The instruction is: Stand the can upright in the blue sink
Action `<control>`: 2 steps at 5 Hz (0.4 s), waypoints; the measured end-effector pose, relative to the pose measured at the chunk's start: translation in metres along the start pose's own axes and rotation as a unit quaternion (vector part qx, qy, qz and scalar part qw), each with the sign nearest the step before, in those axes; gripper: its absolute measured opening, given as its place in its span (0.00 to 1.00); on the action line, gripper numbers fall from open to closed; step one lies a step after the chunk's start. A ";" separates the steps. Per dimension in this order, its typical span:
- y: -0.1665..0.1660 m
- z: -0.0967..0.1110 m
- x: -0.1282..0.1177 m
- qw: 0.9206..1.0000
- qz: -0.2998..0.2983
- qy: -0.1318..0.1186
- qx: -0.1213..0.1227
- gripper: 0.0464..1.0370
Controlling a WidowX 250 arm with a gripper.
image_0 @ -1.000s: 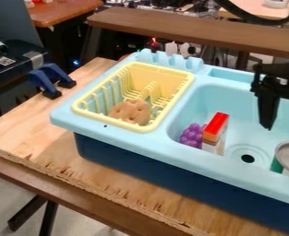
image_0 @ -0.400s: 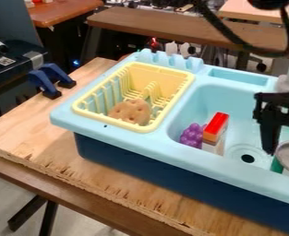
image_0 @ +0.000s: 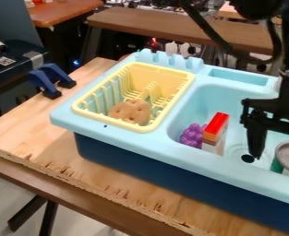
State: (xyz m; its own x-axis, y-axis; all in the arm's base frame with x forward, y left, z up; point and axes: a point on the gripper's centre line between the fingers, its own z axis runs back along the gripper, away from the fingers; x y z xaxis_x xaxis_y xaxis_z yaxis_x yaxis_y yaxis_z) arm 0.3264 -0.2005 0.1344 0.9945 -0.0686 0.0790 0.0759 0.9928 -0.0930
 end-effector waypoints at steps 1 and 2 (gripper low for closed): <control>0.000 -0.005 0.001 1.000 0.000 0.004 -0.002 0.96; -0.006 -0.006 0.009 1.000 -0.012 -0.002 -0.010 0.96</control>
State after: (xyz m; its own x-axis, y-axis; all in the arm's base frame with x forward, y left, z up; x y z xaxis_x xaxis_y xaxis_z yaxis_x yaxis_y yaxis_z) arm 0.3354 -0.2073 0.1296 0.9920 -0.0922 0.0861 0.1014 0.9887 -0.1104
